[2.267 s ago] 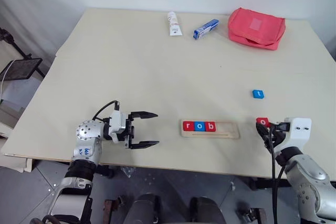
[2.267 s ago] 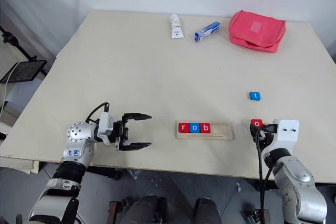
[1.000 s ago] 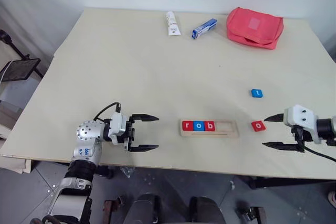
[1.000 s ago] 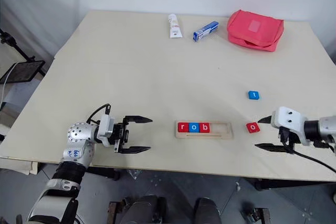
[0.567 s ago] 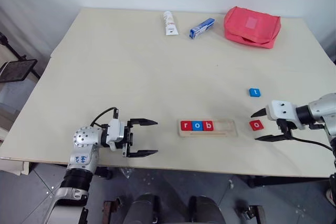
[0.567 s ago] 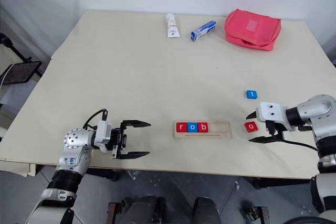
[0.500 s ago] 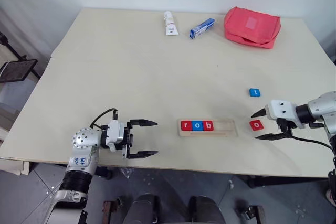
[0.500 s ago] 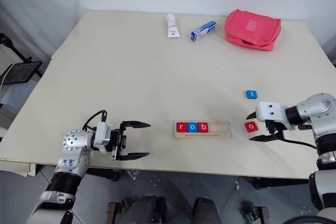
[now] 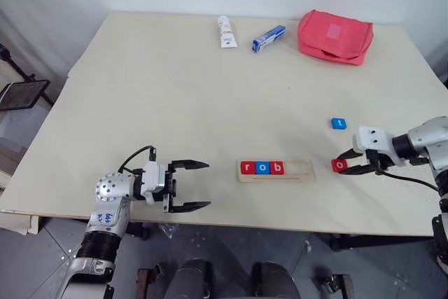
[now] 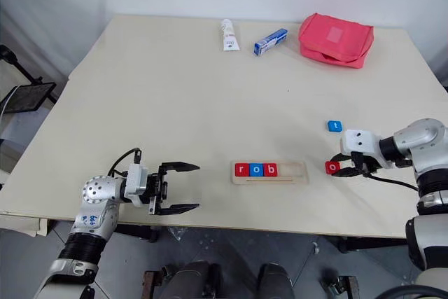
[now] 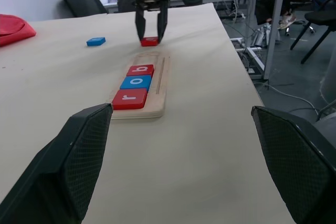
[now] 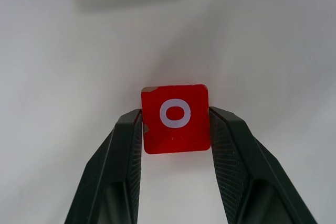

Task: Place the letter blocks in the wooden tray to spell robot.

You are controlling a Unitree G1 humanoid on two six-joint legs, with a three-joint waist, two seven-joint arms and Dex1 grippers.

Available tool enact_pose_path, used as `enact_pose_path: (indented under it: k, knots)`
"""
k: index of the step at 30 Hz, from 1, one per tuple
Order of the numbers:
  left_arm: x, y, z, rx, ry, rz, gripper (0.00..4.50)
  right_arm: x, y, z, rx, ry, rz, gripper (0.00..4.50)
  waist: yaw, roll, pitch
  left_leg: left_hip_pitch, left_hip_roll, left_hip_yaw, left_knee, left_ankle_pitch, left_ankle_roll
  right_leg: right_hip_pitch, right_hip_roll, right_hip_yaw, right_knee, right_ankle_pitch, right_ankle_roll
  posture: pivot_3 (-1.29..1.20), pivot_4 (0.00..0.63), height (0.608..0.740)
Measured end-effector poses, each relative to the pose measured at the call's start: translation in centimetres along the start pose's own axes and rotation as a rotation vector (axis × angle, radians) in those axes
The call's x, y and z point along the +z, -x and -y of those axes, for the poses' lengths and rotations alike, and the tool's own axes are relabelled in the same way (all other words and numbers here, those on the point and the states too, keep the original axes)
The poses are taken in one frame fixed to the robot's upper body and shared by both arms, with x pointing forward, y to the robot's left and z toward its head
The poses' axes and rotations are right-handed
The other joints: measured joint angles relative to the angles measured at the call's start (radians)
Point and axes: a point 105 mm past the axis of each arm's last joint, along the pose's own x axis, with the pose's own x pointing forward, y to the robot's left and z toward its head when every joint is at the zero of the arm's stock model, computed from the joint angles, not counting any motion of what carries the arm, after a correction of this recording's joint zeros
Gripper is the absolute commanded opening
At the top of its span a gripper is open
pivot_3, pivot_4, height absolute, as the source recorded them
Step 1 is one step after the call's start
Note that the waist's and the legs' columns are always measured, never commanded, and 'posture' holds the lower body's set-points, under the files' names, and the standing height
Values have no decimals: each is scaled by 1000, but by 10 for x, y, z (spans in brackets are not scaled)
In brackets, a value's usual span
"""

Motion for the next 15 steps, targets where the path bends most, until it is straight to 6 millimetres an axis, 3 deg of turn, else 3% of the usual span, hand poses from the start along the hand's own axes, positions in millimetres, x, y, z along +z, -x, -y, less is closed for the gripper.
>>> enact_pose_path:
  k: [6, 15]
  knots:
    - [0, -1, -12, -14, 0, 1, 4500, 43, 3, -4, -7, -24, 102, 1454, 7, 1, 0, -5, -1, -1, 0, 0, 0, -8, -1, -1, 7, 0, 0, 0, 150, 740]
    - [-1, -5, -17, -33, 6, 18, 4500, 75, -15, -30, 77, 1, 85, 1454, 4, 1, 0, -6, -1, -2, 0, 0, 0, -9, -1, -2, 8, 0, 0, 0, 150, 740]
